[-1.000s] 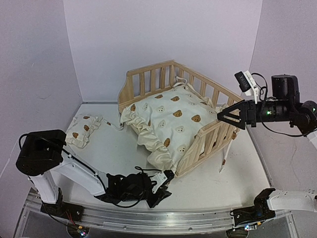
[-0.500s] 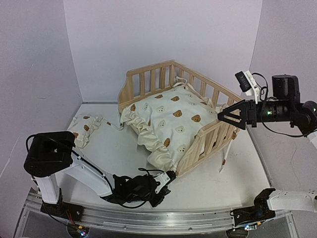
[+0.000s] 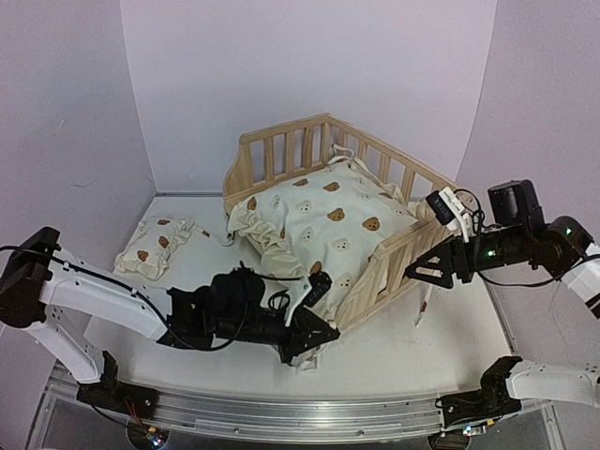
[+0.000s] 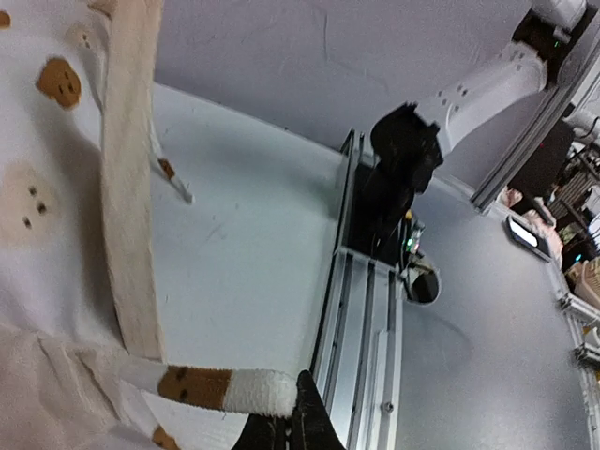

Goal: Set up the pet bed

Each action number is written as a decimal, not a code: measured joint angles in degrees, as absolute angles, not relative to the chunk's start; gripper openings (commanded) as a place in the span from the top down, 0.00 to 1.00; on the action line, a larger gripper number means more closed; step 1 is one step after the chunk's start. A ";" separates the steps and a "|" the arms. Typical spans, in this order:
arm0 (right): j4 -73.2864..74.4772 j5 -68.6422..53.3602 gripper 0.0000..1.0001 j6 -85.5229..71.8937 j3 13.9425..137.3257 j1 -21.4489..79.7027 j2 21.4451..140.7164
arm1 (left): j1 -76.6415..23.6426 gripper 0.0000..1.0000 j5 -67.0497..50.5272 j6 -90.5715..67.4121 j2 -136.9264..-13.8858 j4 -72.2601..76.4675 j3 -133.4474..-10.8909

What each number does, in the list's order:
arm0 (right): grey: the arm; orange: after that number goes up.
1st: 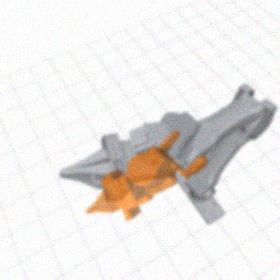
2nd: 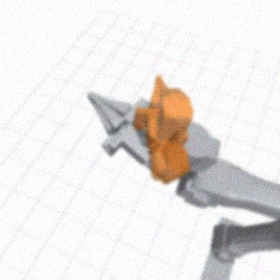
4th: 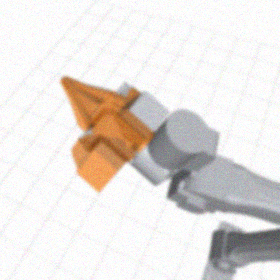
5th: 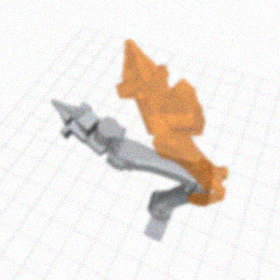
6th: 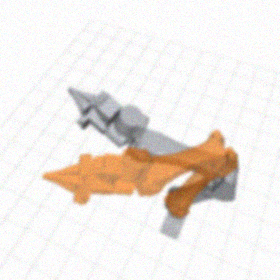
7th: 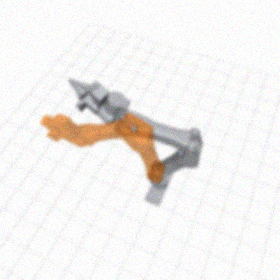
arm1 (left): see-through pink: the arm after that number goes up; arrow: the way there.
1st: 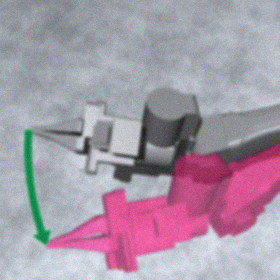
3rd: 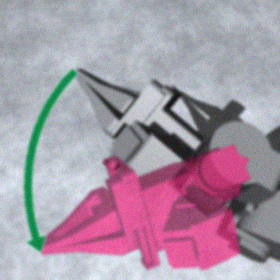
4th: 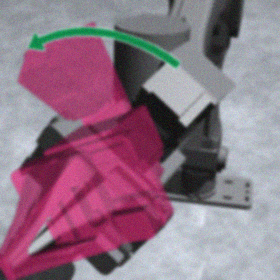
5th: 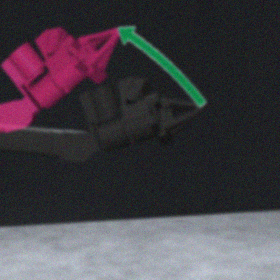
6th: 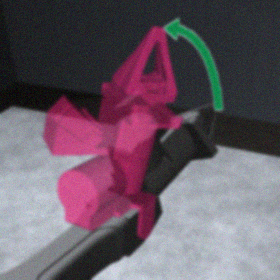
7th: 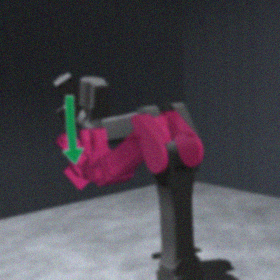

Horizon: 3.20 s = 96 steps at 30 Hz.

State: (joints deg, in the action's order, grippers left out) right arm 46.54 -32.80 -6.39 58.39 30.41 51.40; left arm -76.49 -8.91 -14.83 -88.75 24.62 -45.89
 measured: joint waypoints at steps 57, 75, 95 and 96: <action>-12.40 -15.77 0.73 -14.17 21.26 37.50 45.65 | -55.70 0.89 -28.58 -63.16 -117.75 40.01 -80.20; -18.15 -6.63 0.57 -19.38 17.08 40.23 43.86 | -60.73 0.99 -29.43 -58.22 -123.42 41.04 -85.54; -20.36 -6.44 0.58 -32.95 17.41 40.58 47.35 | -60.16 0.98 -32.38 -58.13 -124.62 42.92 -87.00; -20.25 -6.28 0.57 -33.93 17.41 40.66 47.35 | -60.10 0.98 -32.58 -58.54 -124.86 43.57 -87.00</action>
